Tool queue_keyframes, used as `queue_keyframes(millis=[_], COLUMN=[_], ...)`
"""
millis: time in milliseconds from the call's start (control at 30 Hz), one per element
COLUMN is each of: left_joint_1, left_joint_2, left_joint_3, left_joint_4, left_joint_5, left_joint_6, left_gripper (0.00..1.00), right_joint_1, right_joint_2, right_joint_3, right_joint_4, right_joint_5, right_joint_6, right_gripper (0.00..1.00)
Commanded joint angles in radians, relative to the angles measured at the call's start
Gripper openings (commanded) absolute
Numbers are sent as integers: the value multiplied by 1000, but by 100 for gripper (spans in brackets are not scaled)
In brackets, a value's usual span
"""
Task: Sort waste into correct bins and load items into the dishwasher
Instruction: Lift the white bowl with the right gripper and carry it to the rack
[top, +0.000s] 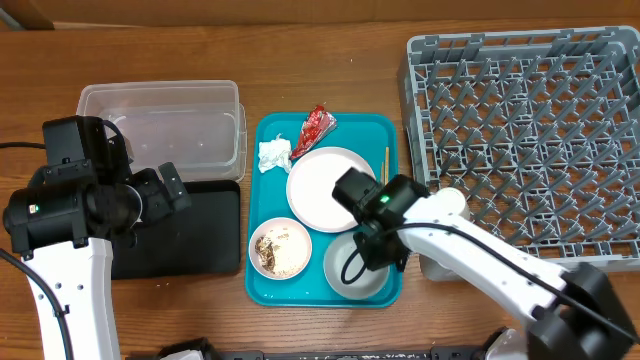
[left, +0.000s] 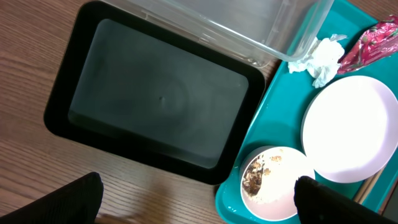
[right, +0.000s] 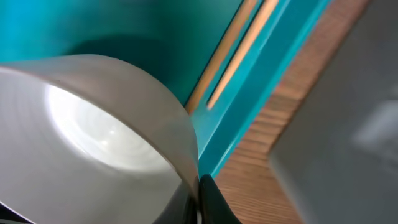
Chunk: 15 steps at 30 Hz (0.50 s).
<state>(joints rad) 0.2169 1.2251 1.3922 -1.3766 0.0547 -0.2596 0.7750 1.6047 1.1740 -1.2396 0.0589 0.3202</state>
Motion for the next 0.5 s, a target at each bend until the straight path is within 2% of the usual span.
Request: queue_keyframes(millis=[0, 133, 333, 467], left_joint_1=[5, 5, 5, 5], left_joint_2=[1, 1, 1, 1], left_joint_3=[13, 13, 13, 13], left_joint_4=[0, 0, 0, 0], left_joint_5=[-11, -10, -11, -11], left_joint_6=[-13, -13, -13, -13], left_gripper=[100, 100, 100, 100], right_joint_1=[0, -42, -202, -369], right_joint_2=[-100, -184, -272, -261], right_joint_3=[107, 197, 223, 221], right_joint_4=[-12, -30, 29, 139], right_joint_5=[132, 395, 898, 993], right_joint_6=[58, 190, 390, 390], right_gripper=[4, 4, 4, 4])
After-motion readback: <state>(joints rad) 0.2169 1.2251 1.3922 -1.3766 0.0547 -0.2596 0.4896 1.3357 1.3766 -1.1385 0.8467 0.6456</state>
